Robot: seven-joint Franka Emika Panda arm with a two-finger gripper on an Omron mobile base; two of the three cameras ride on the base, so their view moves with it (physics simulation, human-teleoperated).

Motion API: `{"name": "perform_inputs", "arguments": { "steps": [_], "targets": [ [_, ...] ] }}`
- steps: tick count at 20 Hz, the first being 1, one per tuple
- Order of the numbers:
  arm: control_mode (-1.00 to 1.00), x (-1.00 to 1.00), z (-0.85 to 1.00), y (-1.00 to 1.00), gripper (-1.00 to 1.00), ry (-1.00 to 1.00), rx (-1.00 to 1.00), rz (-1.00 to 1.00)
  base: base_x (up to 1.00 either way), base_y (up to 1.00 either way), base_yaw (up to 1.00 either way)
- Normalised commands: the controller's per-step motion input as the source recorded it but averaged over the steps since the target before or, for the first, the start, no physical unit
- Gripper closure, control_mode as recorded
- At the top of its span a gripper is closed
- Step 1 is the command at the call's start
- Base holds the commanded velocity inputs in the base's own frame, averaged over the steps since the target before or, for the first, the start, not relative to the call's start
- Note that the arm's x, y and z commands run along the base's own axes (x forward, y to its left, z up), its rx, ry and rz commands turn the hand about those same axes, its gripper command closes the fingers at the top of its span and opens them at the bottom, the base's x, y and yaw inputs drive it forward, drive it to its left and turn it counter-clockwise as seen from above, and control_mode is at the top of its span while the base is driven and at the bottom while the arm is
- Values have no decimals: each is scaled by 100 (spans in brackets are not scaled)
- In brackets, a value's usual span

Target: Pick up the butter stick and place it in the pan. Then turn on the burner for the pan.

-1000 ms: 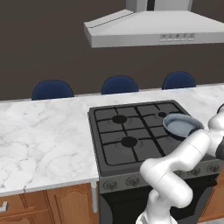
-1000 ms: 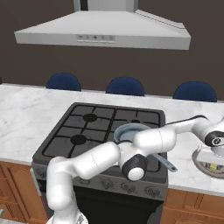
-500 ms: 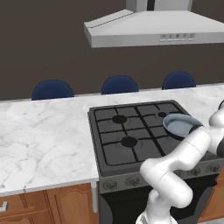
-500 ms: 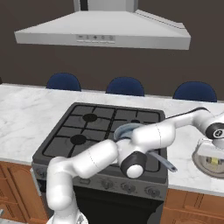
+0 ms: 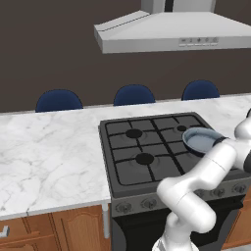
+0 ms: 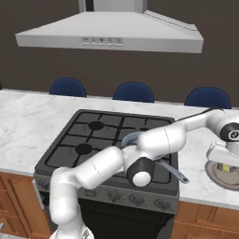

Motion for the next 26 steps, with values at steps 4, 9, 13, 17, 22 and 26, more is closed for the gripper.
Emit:
{"name": "perform_inputs", "arguments": {
  "steps": [4,9,13,17,22,26],
  "targets": [
    [-100,-10,-12,42,100,-4,-9,4,0,0,0],
    [-100,-35,-16,56,100,-3,-13,1,0,0,0],
    [-100,-52,-16,34,100,-2,-9,0,0,0,0],
    [-100,-33,-26,27,100,-5,-16,0,0,0,0],
    [-100,-23,-39,30,100,-7,-21,1,0,0,0],
    [-100,-24,-32,39,100,-7,-24,0,0,0,0]
  ]
}}
